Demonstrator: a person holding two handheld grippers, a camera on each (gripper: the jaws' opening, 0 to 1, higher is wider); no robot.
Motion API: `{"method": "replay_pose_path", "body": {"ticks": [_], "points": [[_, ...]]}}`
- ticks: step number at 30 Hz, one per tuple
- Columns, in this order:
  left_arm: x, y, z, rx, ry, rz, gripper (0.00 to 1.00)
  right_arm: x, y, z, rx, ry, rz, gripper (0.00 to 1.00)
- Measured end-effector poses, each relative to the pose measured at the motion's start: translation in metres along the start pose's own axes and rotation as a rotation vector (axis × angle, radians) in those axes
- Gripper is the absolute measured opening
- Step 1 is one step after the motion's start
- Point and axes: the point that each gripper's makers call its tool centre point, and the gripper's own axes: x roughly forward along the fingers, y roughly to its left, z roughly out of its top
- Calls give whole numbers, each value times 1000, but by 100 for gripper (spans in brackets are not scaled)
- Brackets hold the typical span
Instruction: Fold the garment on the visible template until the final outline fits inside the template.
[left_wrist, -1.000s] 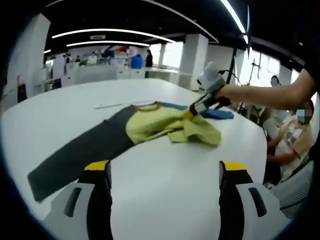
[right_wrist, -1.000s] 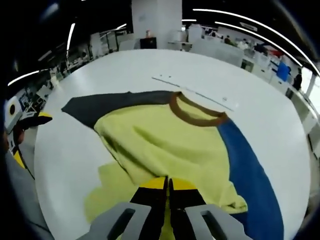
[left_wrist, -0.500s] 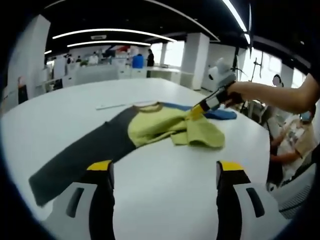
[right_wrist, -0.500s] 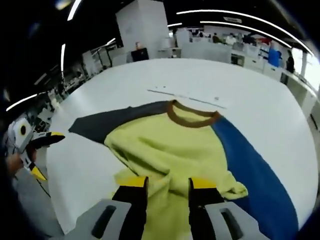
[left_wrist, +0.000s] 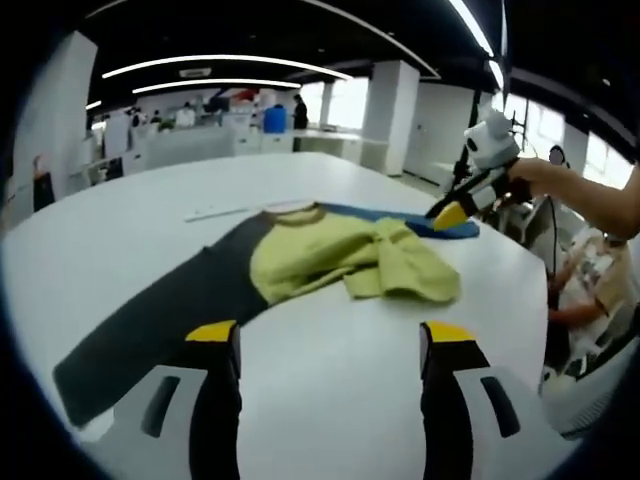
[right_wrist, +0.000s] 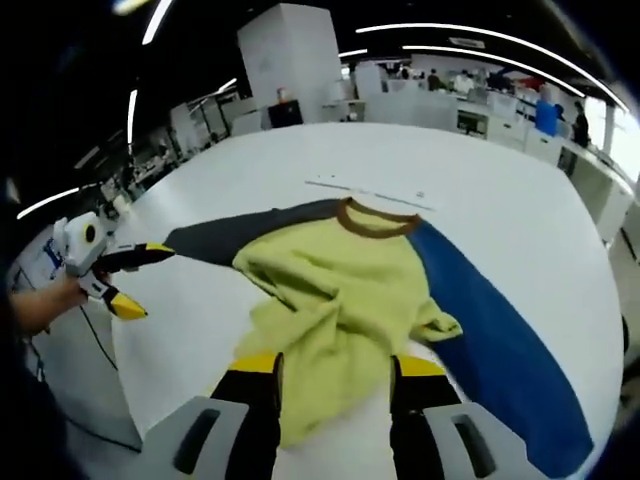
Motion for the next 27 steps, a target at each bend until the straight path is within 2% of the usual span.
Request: {"method": "replay_pose_path", "body": {"ticks": [9,14,17,27], "points": [[25,-3,3,0,4,7,62,-4,-2,-26,20,27,14,34],[41,-6,7,2,3,5,58,2,1,-43,-43,61,25,31],[51,-7,8,-8,3,5,55,9,-6,-52,-101,84,15,30],[82,-10,2,-10,38,21,45,25,0,-67,-123,95,31,25]]}}
